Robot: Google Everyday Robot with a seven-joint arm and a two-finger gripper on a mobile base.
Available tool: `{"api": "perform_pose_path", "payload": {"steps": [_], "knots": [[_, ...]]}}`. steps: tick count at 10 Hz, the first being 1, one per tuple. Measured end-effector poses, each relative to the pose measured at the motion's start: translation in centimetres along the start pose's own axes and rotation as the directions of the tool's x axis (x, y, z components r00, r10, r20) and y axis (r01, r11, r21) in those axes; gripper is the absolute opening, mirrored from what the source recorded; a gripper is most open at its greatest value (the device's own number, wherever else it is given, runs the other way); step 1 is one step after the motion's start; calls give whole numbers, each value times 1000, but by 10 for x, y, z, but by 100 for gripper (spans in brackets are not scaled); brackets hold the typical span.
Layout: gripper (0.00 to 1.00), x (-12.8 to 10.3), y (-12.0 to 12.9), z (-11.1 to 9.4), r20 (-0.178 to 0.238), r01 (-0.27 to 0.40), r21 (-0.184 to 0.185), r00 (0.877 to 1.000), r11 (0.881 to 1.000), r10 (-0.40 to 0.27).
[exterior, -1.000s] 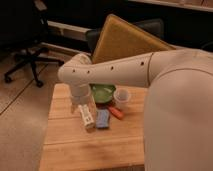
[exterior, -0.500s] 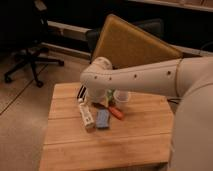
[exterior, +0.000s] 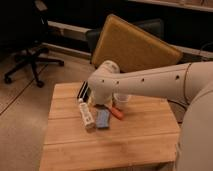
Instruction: Place the white sponge in the ceramic bowl
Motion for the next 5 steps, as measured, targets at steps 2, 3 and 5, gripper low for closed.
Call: {"api": "perform_pose_path", "payload": {"steps": [2,3,5], "knots": [[65,5,-25,17,-39,-21,24,999,1000,22],[65,4,-37,31,-65,-26,33,997,999,28],[65,1,-42,45,-89,-22,29,996,999,25]]}}
